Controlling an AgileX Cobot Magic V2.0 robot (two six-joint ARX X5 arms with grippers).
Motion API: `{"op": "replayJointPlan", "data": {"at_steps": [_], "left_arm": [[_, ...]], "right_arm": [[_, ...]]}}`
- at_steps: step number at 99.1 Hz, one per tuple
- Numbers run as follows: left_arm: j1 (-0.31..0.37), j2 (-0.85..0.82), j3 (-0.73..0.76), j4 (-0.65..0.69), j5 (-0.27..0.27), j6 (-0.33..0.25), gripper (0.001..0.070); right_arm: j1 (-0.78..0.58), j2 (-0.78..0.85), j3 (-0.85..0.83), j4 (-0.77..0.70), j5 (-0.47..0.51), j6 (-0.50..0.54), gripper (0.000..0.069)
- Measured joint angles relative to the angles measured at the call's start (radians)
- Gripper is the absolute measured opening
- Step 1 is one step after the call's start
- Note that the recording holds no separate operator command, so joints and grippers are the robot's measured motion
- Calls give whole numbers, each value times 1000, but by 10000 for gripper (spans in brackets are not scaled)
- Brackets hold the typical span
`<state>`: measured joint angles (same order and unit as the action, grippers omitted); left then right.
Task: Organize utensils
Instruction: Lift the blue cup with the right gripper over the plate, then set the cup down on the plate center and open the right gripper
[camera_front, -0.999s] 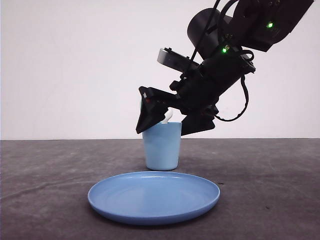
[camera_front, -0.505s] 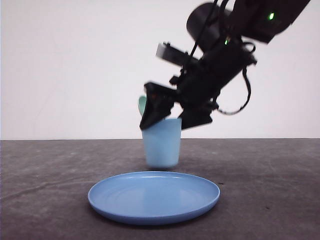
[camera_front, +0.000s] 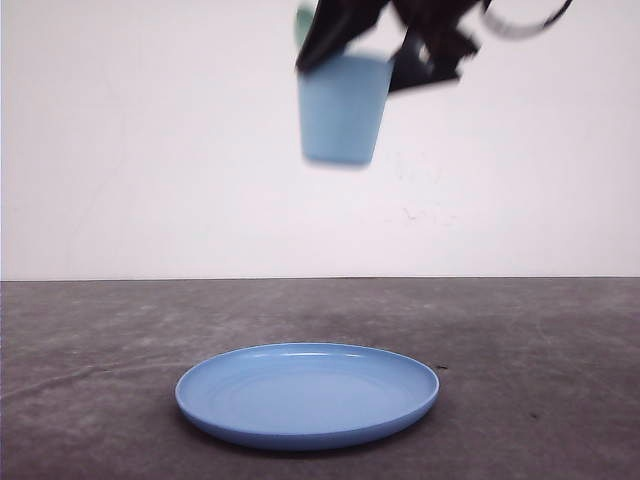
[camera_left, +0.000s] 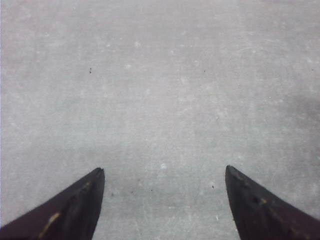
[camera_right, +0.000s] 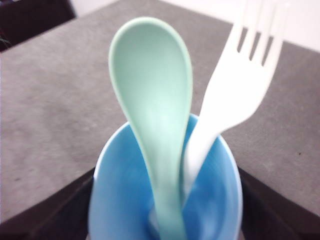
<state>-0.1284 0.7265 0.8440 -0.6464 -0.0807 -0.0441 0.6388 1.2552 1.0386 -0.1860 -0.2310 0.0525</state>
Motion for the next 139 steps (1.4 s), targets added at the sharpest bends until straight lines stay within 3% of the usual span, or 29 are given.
{"op": "replayJointPlan", "data": {"at_steps": [17, 39, 81, 139], "left_arm": [[0, 0, 0, 0, 0, 0, 469], [0, 0, 0, 0, 0, 0, 469], [0, 0, 0, 0, 0, 0, 469], [0, 0, 0, 0, 1, 0, 469]], "right_arm": [[55, -106, -3, -140, 69, -4, 467], [139, -180, -112, -129, 78, -3, 466], [220, -119, -414, 139, 93, 21, 466], [246, 146, -432, 380, 100, 32, 466]]}}
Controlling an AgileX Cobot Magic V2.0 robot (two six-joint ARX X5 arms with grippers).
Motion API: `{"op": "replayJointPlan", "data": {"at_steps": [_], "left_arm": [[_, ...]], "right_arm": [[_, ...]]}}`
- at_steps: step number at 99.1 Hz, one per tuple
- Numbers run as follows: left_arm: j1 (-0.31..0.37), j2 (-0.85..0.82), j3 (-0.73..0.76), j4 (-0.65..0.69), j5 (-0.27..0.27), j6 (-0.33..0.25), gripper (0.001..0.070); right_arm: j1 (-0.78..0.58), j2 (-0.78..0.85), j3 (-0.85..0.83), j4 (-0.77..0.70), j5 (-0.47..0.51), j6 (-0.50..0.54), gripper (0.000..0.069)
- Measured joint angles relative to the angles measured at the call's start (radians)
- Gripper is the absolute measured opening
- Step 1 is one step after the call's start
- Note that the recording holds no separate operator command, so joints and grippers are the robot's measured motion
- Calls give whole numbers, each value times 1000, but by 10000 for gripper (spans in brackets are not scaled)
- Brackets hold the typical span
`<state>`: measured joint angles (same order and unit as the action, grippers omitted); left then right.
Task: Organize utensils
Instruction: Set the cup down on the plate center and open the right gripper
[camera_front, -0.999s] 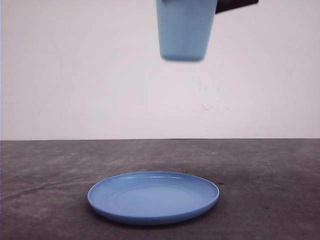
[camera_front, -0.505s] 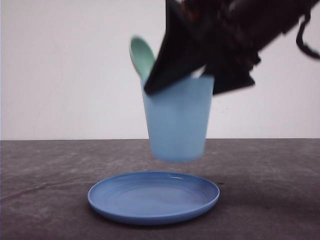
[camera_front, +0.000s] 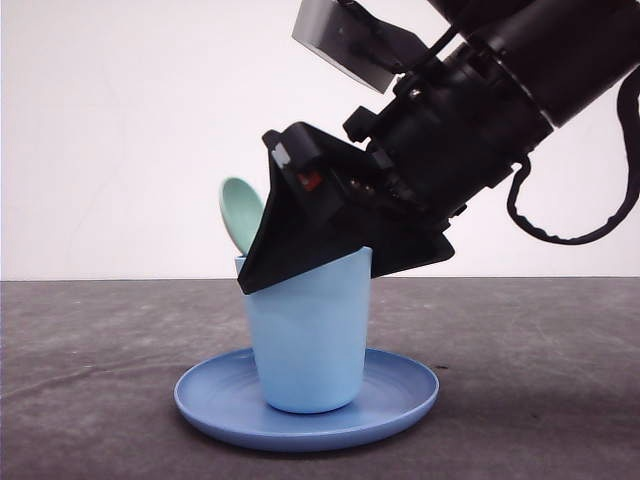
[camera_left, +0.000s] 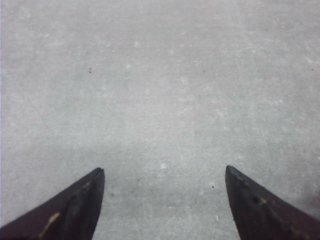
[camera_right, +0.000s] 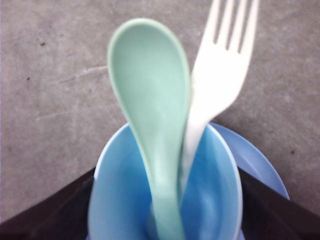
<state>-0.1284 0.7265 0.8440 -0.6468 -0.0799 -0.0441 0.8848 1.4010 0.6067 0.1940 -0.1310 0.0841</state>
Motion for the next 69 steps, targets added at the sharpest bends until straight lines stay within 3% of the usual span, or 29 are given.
{"op": "replayJointPlan", "data": {"at_steps": [20, 39, 47, 69], "left_arm": [[0, 0, 0, 0, 0, 0, 469], [0, 0, 0, 0, 0, 0, 469], [0, 0, 0, 0, 0, 0, 469], [0, 0, 0, 0, 0, 0, 469]], "right_arm": [[3, 0, 0, 1, 2, 0, 474], [4, 4, 0, -11, 0, 3, 641], [4, 3, 0, -32, 0, 3, 677], [-30, -92, 29, -297, 0, 0, 679]]}}
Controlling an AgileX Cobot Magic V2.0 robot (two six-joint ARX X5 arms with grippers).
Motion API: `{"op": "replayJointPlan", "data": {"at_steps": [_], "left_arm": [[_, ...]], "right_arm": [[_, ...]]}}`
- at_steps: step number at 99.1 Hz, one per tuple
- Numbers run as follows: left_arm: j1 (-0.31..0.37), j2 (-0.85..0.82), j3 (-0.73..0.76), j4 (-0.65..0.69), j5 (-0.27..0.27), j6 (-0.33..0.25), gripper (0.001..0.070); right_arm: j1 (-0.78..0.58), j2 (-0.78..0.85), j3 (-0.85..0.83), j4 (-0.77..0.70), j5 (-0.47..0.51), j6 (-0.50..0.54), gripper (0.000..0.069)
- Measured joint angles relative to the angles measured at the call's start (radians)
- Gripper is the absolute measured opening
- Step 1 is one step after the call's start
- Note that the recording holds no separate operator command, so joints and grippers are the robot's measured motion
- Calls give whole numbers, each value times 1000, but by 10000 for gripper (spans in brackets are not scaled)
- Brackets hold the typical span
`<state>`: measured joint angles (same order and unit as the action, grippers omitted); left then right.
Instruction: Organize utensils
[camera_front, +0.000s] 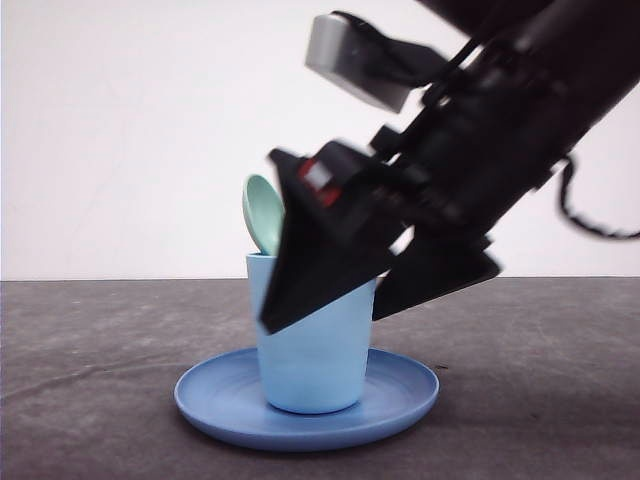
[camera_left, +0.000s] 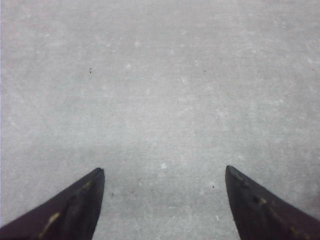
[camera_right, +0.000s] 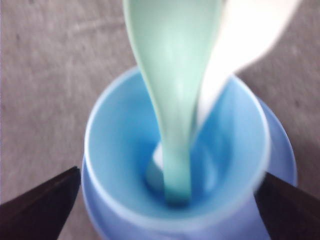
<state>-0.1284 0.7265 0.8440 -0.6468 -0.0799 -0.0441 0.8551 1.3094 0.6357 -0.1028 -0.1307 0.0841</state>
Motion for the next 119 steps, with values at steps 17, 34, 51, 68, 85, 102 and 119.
{"op": "replayJointPlan", "data": {"at_steps": [17, 34, 51, 68, 85, 102, 119], "left_arm": [[0, 0, 0, 0, 0, 0, 469], [0, 0, 0, 0, 0, 0, 469], [0, 0, 0, 0, 0, 0, 469], [0, 0, 0, 0, 0, 0, 469], [0, 0, 0, -3, 0, 0, 469], [0, 0, 0, -19, 0, 0, 469], [0, 0, 0, -35, 0, 0, 469]], "right_arm": [[-77, -124, 57, -307, 37, -27, 679], [-212, -229, 96, -518, 99, -35, 679], [-386, -337, 139, -551, 97, -13, 679], [-546, -416, 142, -620, 97, 27, 679], [-636, -483, 142, -645, 97, 53, 679], [-646, -520, 142, -645, 97, 56, 679], [-646, -525, 142, -646, 97, 60, 679]]}}
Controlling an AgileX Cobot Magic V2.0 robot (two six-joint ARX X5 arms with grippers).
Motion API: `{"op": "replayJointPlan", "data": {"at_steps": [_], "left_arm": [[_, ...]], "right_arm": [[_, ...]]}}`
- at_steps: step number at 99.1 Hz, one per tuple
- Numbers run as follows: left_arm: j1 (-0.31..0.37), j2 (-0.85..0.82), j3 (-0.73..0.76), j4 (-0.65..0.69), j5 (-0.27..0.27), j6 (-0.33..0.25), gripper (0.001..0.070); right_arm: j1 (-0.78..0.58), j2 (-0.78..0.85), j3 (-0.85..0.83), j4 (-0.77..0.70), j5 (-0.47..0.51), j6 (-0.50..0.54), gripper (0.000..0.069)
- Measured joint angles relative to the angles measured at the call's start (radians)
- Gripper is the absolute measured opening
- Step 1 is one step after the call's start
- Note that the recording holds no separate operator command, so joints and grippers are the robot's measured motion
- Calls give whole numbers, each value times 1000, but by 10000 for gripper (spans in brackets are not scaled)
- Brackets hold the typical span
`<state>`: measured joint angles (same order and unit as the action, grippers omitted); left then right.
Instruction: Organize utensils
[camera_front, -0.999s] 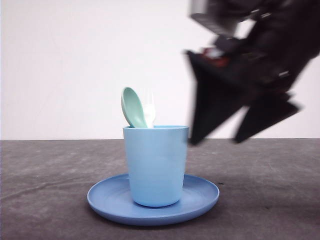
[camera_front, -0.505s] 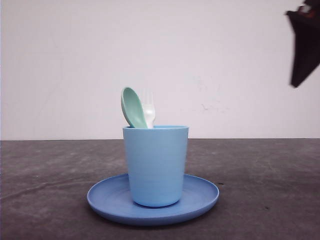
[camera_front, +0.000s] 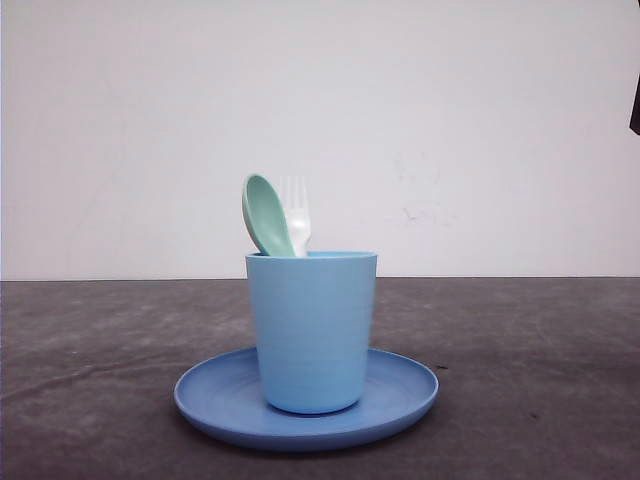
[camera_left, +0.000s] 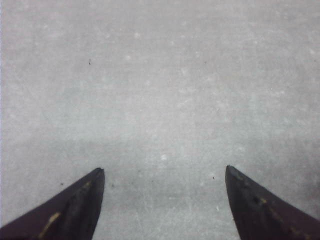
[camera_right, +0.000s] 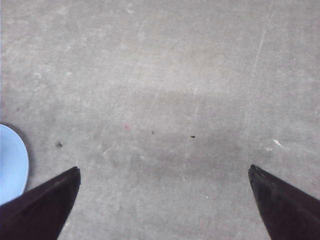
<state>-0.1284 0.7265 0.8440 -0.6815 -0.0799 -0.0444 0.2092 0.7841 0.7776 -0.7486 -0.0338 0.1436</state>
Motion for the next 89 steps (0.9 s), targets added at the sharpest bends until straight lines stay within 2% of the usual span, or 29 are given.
{"op": "replayJointPlan", "data": {"at_steps": [6, 10, 15, 26, 30, 34, 47, 89], "left_arm": [[0, 0, 0, -8, 0, 0, 468], [0, 0, 0, -13, 0, 0, 448], [0, 0, 0, -19, 0, 0, 379], [0, 0, 0, -24, 0, -2, 126], [0, 0, 0, -24, 0, -3, 71], [0, 0, 0, -26, 0, -3, 41], [0, 0, 0, -28, 0, -3, 15], [0, 0, 0, -28, 0, -3, 14]], "right_arm": [[0, 0, 0, -1, 0, 3, 675], [0, 0, 0, -2, 0, 4, 637], [0, 0, 0, -4, 0, 4, 520], [0, 0, 0, -4, 0, 4, 193], [0, 0, 0, -4, 4, 4, 118], [0, 0, 0, -4, 10, 4, 76], [0, 0, 0, -11, 11, 4, 33], [0, 0, 0, 10, 11, 4, 27]]}}
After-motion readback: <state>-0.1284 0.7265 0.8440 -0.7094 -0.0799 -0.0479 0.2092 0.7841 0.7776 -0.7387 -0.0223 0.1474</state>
